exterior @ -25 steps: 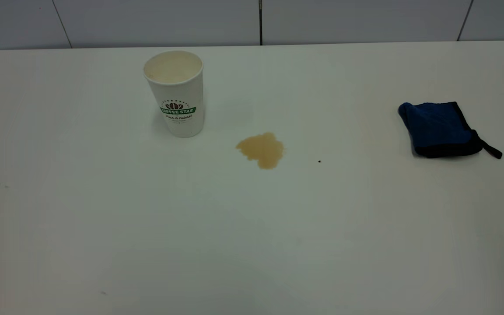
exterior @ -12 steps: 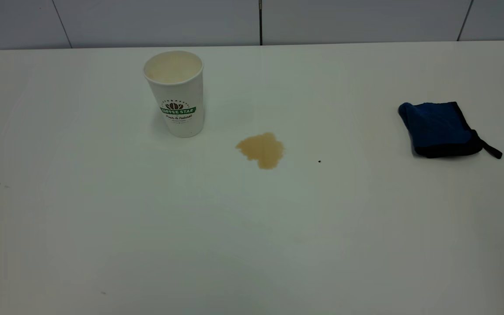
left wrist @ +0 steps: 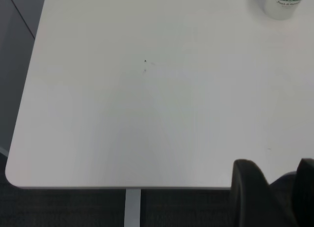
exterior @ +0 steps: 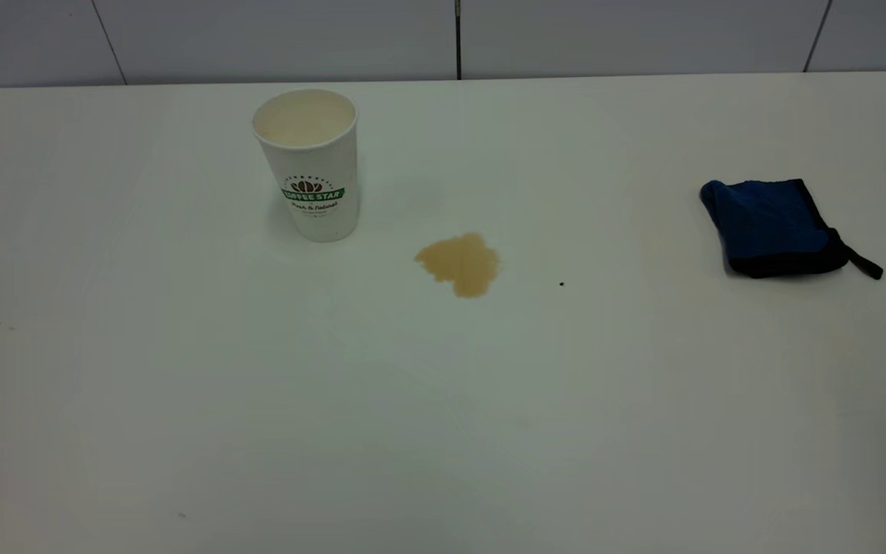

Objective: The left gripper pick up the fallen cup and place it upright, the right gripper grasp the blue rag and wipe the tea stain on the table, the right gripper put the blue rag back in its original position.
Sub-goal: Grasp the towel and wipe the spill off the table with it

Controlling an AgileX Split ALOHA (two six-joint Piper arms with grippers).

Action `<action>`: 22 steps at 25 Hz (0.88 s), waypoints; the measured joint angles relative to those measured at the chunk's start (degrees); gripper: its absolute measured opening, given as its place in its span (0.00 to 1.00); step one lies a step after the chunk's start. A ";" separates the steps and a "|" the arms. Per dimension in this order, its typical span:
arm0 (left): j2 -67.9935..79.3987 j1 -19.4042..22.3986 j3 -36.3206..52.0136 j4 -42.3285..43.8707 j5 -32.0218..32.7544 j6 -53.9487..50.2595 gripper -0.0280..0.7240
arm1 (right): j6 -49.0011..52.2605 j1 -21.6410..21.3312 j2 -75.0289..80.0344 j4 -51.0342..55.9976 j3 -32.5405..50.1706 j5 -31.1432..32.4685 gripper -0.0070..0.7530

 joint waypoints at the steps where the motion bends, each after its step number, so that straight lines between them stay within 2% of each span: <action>1: 0.00 0.00 0.00 0.00 0.00 0.00 0.36 | 0.36 0.00 0.00 -0.42 0.00 0.00 0.77; 5: 0.00 0.00 0.00 0.00 0.00 0.00 0.36 | 0.61 0.00 1.61 -1.46 -2.09 -0.70 0.81; 8: 0.00 0.00 0.00 0.00 0.00 0.00 0.36 | 0.74 0.00 8.93 -1.75 -5.11 -4.18 0.86; 12: 0.00 0.00 0.00 0.00 0.00 0.00 0.36 | 0.70 0.00 25.88 -2.85 -10.82 -10.51 0.92; 18: 0.00 0.00 0.00 0.00 0.00 0.00 0.36 | -1.40 0.00 50.05 -2.84 -18.90 -21.12 0.92; 22: 0.00 0.00 0.00 0.00 0.00 0.00 0.36 | -4.65 0.00 65.16 -0.41 -23.30 -24.90 0.92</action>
